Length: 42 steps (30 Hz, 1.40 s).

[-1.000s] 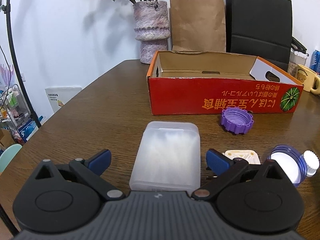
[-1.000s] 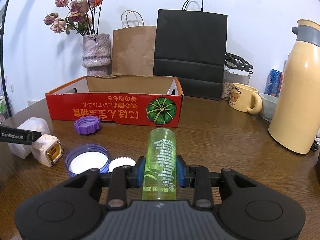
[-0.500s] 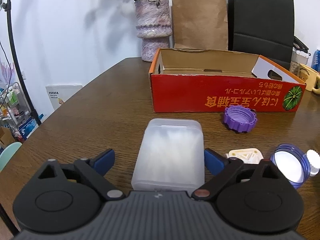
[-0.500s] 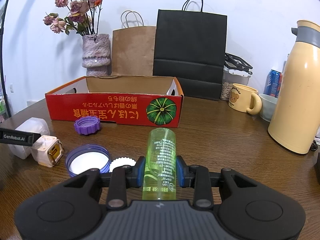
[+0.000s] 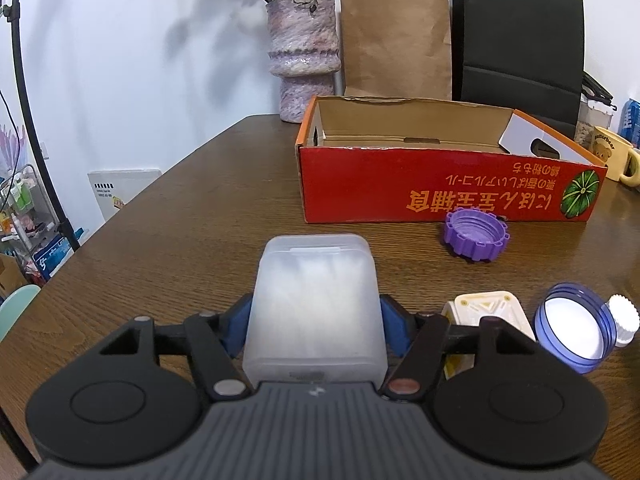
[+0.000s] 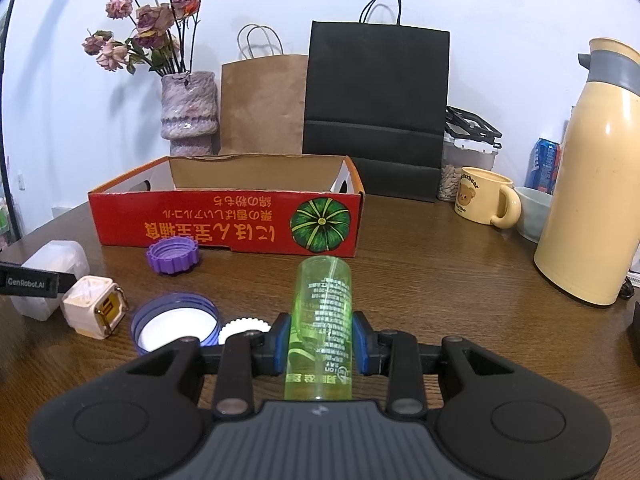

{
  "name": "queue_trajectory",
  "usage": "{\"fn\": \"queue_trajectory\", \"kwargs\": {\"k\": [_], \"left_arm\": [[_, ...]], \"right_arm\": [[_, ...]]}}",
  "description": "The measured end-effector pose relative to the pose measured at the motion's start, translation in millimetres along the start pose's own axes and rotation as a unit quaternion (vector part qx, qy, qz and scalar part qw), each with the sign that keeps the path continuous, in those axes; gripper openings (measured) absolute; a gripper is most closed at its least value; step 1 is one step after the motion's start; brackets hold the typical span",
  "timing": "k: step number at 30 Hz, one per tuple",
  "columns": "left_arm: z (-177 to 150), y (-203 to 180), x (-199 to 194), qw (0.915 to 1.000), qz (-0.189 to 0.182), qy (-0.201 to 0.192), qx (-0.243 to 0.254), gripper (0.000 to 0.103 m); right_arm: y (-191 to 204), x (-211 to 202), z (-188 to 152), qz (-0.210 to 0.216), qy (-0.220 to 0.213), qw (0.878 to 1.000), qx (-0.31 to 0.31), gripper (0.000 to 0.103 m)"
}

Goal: Organize rigid objects
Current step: 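Carry the container and green bottle over the red box with both grippers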

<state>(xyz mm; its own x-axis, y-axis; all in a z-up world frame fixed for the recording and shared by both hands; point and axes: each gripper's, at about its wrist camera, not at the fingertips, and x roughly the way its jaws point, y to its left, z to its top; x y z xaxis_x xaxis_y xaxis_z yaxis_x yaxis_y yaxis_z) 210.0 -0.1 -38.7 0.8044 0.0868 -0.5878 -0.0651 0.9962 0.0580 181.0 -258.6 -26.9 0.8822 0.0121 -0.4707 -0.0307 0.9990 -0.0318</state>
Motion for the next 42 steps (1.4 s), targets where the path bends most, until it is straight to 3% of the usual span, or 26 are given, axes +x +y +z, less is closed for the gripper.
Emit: {"fn": "queue_trajectory", "kwargs": {"k": [23, 42], "left_arm": [[9, 6, -13, 0.9998, -0.006, -0.015, -0.016, 0.067], [45, -5, -29, 0.9983, -0.019, -0.053, -0.017, 0.067]], "right_arm": [[15, -6, 11, 0.019, -0.029, 0.999, 0.003, 0.03], [31, -6, 49, 0.046, -0.07, 0.996, 0.001, 0.03]]}}
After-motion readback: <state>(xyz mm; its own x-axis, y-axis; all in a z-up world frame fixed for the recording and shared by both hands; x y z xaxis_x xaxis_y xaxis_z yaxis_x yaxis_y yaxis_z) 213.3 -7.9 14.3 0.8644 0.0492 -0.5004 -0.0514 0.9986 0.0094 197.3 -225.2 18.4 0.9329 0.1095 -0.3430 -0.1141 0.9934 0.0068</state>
